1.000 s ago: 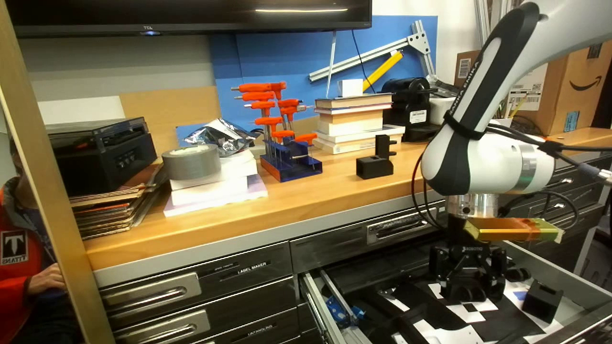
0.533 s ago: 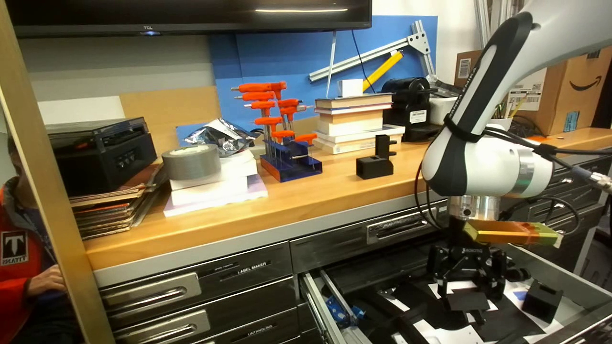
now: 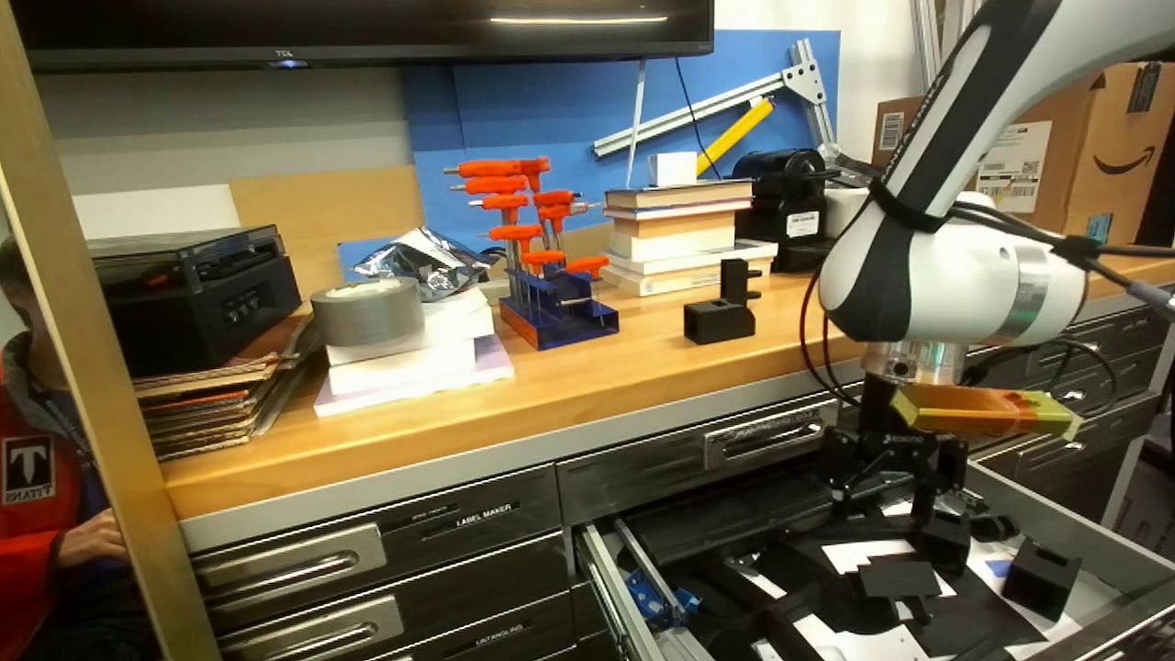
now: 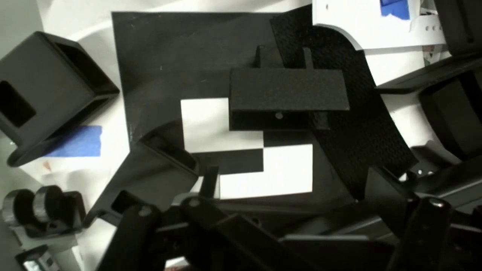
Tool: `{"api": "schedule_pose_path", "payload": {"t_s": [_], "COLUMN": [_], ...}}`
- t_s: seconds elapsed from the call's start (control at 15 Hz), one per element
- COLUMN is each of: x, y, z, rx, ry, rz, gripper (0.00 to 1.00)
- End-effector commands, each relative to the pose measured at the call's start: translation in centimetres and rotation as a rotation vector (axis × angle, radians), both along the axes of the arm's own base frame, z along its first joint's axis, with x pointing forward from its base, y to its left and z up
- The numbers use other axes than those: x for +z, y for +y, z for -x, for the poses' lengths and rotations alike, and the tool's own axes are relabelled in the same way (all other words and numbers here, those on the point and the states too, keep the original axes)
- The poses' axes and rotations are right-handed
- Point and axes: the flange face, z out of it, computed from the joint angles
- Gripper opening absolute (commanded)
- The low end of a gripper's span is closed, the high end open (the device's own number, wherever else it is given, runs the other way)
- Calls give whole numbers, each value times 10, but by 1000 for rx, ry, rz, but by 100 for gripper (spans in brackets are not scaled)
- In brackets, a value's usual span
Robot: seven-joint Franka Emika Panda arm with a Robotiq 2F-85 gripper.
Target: Put the black objects on the tabletop into the open drawer and then close the drawer
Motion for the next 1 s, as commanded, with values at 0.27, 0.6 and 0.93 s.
{"api": "schedule_pose_path", "payload": {"t_s": [0.27, 0.6, 0.93], "x": [110, 183, 250], "y": [19, 52, 99], "z": [27, 31, 33], "rx": [-21, -96, -284], "ry": [-193, -274, -352], "rz": [68, 62, -2], "gripper": [100, 100, 100]}}
